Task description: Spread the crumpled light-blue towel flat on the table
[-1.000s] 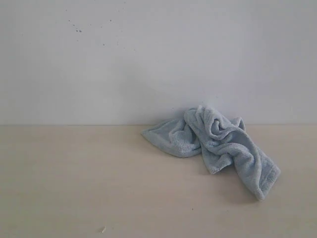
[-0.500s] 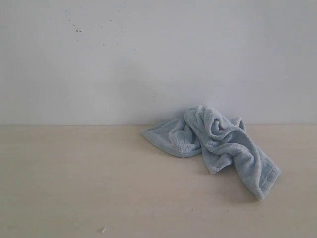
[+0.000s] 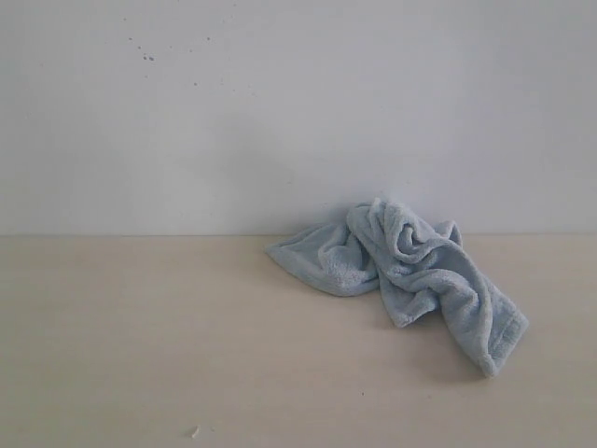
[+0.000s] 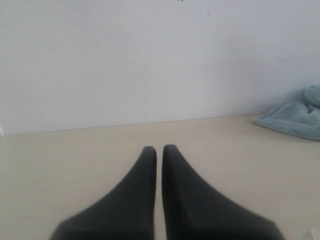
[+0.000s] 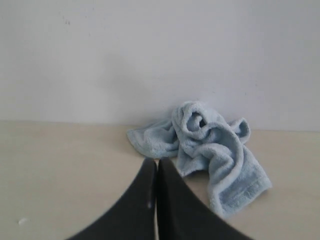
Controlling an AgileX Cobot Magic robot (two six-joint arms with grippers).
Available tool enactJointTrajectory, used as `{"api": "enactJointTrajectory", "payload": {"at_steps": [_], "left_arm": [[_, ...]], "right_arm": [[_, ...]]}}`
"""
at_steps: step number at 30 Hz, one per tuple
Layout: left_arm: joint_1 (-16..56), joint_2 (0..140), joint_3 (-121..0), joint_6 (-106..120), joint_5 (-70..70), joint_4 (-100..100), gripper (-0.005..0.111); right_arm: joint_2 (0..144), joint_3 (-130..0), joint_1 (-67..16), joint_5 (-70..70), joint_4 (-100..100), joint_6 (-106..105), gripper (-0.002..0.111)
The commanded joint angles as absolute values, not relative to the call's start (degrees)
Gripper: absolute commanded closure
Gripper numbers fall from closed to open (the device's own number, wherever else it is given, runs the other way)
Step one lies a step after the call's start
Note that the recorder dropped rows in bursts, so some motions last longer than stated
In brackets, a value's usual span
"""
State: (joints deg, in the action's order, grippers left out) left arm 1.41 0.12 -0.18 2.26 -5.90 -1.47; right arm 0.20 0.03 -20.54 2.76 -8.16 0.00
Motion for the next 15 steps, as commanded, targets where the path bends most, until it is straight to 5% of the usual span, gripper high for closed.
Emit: {"api": "enactJointTrajectory", "payload": {"at_steps": [1,9,15], "left_arm": [[1.3,0.0,0.0,2.0,-5.9,-1.1,0.103],[1.3,0.0,0.0,2.0,-5.9,-1.1,0.103],[1.3,0.0,0.0,2.0,-5.9,-1.1,0.103]], "right_arm": [[0.0,0.0,-20.6,-7.1,-8.2,14.0,0.108],[0.0,0.0,-20.6,-17.8,-8.2,30.8,0.108],[0.0,-4.2,-20.6,-8.3,-7.7,40.1,0.108]]}}
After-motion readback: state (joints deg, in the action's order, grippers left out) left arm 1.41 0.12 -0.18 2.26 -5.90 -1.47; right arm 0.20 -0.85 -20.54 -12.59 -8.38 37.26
